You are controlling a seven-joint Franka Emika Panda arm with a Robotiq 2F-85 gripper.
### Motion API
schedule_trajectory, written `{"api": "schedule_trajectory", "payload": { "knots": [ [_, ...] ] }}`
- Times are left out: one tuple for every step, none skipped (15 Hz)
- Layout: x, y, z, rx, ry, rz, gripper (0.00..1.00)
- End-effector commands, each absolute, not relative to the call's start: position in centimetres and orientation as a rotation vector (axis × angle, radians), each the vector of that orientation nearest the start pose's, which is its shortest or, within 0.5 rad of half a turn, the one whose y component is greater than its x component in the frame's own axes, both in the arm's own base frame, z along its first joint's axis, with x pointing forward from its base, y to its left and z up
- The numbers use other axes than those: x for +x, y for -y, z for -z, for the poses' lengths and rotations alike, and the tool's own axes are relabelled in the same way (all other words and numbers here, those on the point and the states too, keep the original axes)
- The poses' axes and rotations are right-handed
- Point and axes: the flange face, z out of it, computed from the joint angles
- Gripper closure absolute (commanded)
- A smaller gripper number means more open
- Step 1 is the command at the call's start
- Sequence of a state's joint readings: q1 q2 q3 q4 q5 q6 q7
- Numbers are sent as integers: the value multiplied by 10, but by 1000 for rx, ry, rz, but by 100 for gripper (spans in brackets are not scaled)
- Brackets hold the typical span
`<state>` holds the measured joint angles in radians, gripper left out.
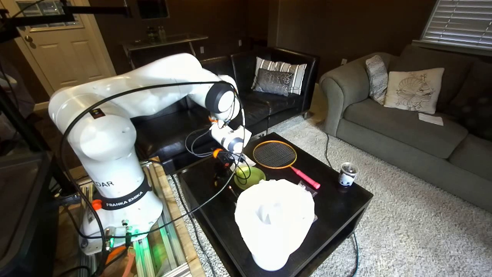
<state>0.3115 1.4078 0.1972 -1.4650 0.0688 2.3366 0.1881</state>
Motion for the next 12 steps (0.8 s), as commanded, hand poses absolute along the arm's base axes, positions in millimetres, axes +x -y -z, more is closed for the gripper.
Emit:
{"api": "schedule_trajectory", "payload": {
  "knots": [
    [459, -273, 170, -2886, 217, -919, 100],
    [458, -274, 172, -2882, 218, -926, 100],
    [457, -274, 172, -2878, 218, -932, 100],
    [456, -275, 173, -2873, 221, -937, 100],
    [455, -276, 173, -2869, 221, -939, 100],
    [454, -278, 173, -2863, 226, -942, 100],
    [453, -280, 172, -2858, 230, -941, 100],
    [452, -282, 171, -2853, 234, -940, 100],
    [451, -285, 170, -2846, 242, -936, 100],
    [450, -288, 169, -2840, 249, -933, 100],
    [448, -291, 169, -2834, 258, -933, 100],
    [447, -294, 169, -2828, 267, -935, 100]
  ]
}}
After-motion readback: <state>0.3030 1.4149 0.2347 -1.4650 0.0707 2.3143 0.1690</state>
